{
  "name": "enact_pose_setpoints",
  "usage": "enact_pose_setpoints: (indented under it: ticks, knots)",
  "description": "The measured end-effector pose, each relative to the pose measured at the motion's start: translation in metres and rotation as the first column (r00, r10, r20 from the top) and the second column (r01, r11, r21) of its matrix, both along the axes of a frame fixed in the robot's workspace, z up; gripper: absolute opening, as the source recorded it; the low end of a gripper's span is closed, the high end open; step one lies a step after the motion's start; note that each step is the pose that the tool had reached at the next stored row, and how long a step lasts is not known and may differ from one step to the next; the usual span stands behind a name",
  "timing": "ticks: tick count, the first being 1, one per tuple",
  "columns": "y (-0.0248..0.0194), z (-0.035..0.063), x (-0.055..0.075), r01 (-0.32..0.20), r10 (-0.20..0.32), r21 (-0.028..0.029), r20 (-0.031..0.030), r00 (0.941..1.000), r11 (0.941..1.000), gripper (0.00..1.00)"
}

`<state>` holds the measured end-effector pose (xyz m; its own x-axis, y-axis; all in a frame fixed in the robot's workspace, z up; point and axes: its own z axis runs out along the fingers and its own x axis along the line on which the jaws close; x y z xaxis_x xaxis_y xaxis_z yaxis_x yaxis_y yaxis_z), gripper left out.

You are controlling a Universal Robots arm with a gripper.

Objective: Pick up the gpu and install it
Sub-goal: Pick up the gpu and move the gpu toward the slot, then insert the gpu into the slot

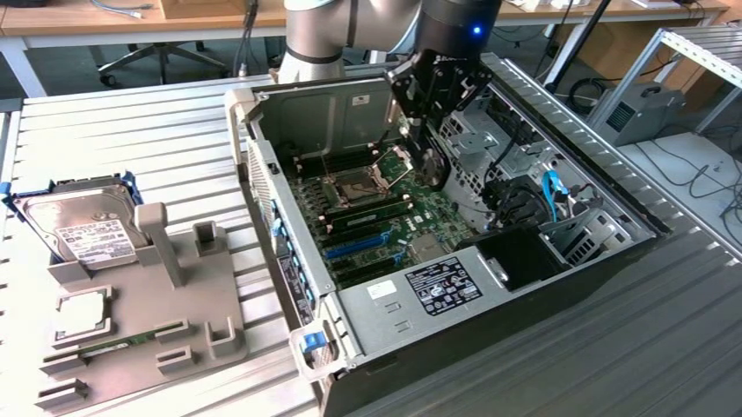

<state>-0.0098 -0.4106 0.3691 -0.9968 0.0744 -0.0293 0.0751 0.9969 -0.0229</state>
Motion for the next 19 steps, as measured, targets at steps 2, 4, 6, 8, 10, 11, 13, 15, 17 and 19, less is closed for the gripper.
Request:
enact_pose_setpoints:
  ticks: [2, 4, 6, 8, 10, 11, 13, 15, 17, 19]
  knots:
    - [0.0006, -0.0011, 0.001, 0.000, 0.000, 0.0001, 0.0000, 1.0000, 1.0000, 0.26]
    - [0.0007, -0.0051, 0.001, 0.000, 0.000, 0.0000, -0.0001, 1.0000, 1.0000, 0.26]
    - [0.0007, -0.0074, 0.001, 0.000, 0.000, 0.0000, 0.0000, 1.0000, 1.0000, 0.26]
    - [0.0007, -0.0095, 0.001, 0.000, 0.000, 0.0000, 0.0000, 1.0000, 1.0000, 0.26]
    - [0.0007, -0.0111, 0.001, 0.000, 0.000, 0.0000, -0.0001, 1.0000, 1.0000, 0.26]
    - [0.0008, -0.0116, 0.001, 0.000, 0.000, -0.0001, -0.0001, 1.0000, 1.0000, 0.26]
    - [0.0007, -0.0120, 0.001, 0.000, 0.000, -0.0002, -0.0001, 1.0000, 1.0000, 0.26]
    - [0.0007, -0.0122, 0.001, 0.000, 0.000, -0.0004, 0.0000, 1.0000, 1.0000, 0.26]
    - [0.0007, -0.0122, 0.001, 0.000, 0.000, -0.0004, 0.0000, 1.0000, 1.0000, 0.26]
    - [0.0007, -0.0122, 0.001, 0.000, 0.000, -0.0005, -0.0001, 1.0000, 1.0000, 0.26]
